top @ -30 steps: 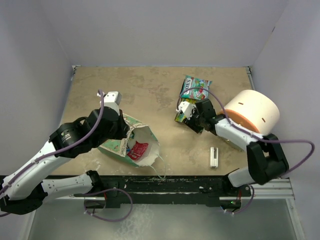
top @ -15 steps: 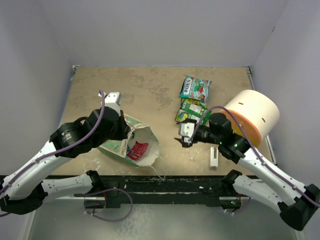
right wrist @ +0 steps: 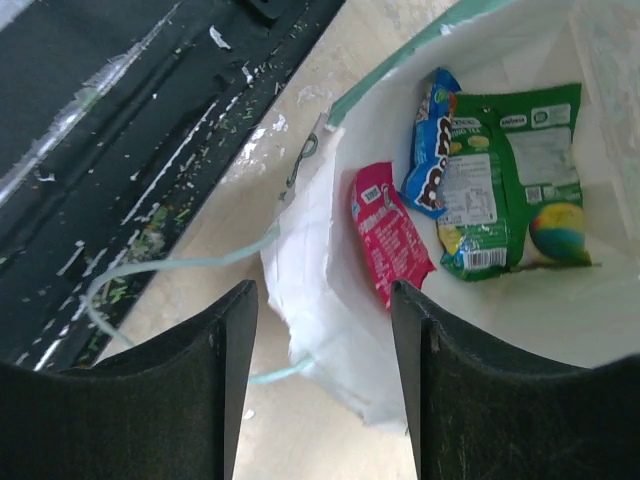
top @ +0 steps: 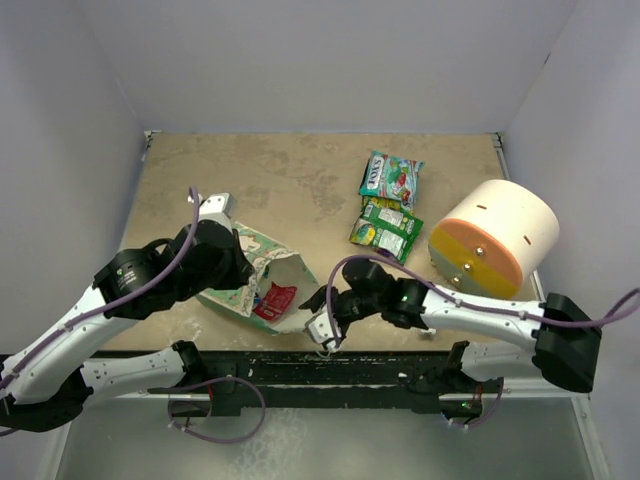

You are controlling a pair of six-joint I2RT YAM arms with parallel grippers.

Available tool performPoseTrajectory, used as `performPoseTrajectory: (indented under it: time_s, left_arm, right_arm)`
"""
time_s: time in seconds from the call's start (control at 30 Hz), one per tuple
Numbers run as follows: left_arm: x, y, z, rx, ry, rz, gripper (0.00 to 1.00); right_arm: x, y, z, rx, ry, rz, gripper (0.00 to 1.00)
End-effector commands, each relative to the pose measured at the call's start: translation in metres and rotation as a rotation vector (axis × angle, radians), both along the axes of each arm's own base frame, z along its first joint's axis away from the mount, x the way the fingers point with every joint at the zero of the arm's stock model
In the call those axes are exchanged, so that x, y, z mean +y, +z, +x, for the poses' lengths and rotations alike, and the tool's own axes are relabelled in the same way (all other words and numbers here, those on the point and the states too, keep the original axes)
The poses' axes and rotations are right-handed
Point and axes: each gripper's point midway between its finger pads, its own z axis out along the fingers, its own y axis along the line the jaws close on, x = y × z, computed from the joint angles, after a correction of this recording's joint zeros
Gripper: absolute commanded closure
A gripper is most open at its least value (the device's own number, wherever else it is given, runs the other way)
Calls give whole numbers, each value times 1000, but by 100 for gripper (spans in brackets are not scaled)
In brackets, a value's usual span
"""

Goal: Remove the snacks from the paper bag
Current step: Take out the snack from the paper bag.

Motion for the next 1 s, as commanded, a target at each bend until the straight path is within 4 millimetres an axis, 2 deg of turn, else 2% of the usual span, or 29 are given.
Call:
performPoseTrajectory:
  time_s: [0.0,0.17,0.33,0.43,0.97]
  left_arm:
    - [7,-10,-13,82,49,-29,100]
    - [7,-12,-16,100,66,-54,100]
    - [0,-8,-12,86,56,-69,100]
    - [-4,-7,-10,83,39,-68,100]
    - [-10,-1,-8,57,-14,-50,100]
  right_arm:
    - [41,30,16,-207,50,124,43]
    - [58,18,31,-261,9,88,44]
    - [62,-11,46,-310,9,-13,46]
    - [68,-19,52,-330,14,-41,46]
    - [88,-69,59,-353,88,-188,47]
